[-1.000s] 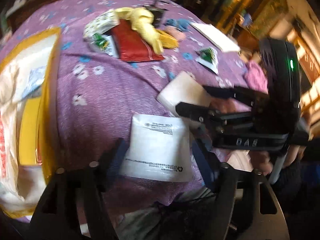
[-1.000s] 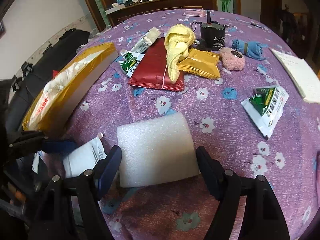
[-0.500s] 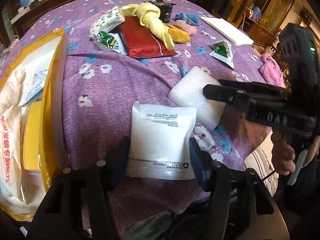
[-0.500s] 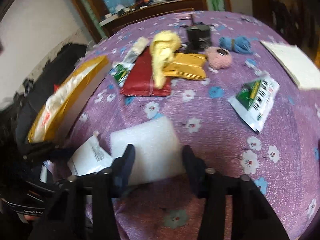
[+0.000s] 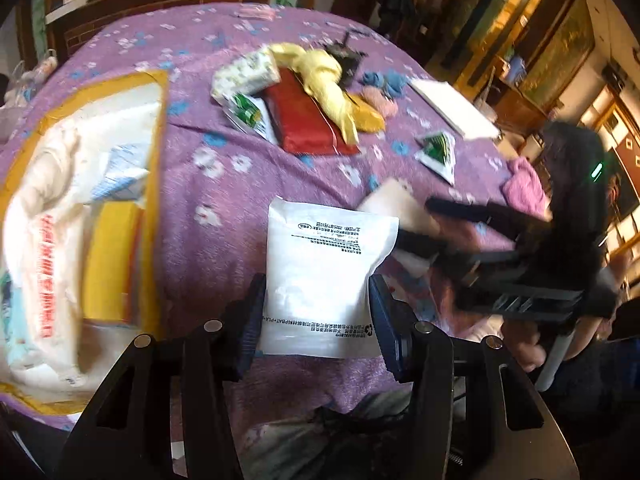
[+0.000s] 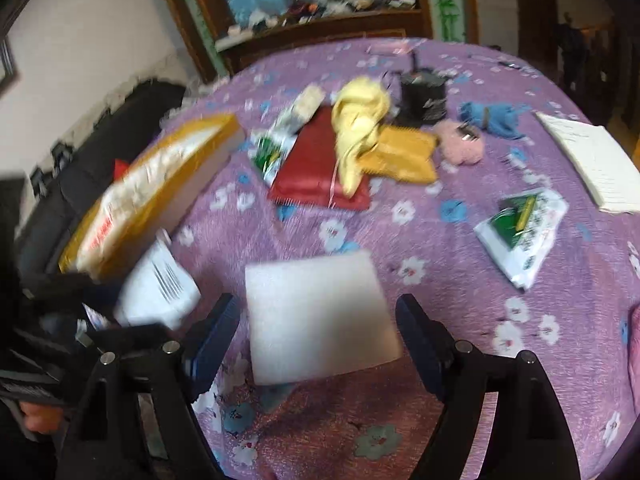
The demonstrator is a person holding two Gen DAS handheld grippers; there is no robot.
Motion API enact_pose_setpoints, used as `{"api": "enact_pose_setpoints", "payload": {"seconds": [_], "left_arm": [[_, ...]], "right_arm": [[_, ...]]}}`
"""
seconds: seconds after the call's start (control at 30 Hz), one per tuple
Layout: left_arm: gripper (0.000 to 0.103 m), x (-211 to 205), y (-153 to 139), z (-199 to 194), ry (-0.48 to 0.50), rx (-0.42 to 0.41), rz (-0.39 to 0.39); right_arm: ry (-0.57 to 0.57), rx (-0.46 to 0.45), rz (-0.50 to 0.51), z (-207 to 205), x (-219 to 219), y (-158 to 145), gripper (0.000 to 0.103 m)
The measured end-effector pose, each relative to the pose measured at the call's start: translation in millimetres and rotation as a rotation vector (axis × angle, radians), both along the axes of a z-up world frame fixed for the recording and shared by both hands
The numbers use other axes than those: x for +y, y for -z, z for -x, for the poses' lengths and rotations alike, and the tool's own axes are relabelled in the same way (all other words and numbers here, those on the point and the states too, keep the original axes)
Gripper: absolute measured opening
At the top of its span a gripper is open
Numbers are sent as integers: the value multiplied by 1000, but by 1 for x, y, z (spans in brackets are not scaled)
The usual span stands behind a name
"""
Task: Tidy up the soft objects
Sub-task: 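Carry the white packet into the foam box while the right tool carries the foam square there, release both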
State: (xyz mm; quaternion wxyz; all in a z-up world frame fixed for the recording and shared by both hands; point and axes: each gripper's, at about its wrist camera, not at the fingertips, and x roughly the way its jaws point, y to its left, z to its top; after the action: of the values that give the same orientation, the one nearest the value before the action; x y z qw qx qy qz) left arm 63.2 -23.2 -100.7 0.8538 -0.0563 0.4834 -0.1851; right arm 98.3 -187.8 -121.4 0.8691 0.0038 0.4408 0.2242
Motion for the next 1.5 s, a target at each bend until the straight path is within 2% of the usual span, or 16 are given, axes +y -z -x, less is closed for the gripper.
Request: {"api": "enact_pose_setpoints", "payload": {"seconds": [0.13,0.23,0.3,0.4,0.5,0.6,0.7,0.8,0.87,0.93,1.0,1.03,1.07,1.27,1.4,1.5], "left_arm": [[50,22,-14,3,-54,-11,64],[50,41,-24,4,-96,-26,101],[50,56,-31,6,-134,-33,123],[50,69,-35,7,-168,-38,140],[50,72,-35,8,-173,-39,142],[50,67,-32,8,-164,-33,148],[50,63,-31,6,-154,-35,146],[50,61,-31,8,-147,-32,141],[50,60,-31,8,-147,-37,137],[50,59,-29,8,-149,-33,128],[50,60,-28,8,-157,-29,120],[50,61,-28,8,-163,-31,119],[50,63,-29,9,-168,-34,119],[50,82,-33,11,-225,-38,117],[50,105,-45,14,-307,-60,98],[50,125,-52,11,-381,-79,58]], "right_arm": [[30,-15,108,-3,8,13,80],[42,3,70,-5,1,15,80],[68,0,41,-6,-7,12,74],[83,13,-34,-6,-19,7,74],[75,77,-120,-6,-30,6,74],[43,101,-157,1,-31,2,74],[130,119,-240,0,-48,3,74],[255,192,-397,-4,-76,14,72],[313,190,-423,-6,-85,17,69],[353,194,-420,-10,-89,19,58],[373,232,-431,-17,-90,27,31],[384,236,-424,-19,-90,29,26],[385,234,-409,-19,-88,29,14],[314,92,-307,-4,-62,-3,11],[149,22,-299,2,-30,-27,11],[13,23,-316,-2,7,-40,11]]}}
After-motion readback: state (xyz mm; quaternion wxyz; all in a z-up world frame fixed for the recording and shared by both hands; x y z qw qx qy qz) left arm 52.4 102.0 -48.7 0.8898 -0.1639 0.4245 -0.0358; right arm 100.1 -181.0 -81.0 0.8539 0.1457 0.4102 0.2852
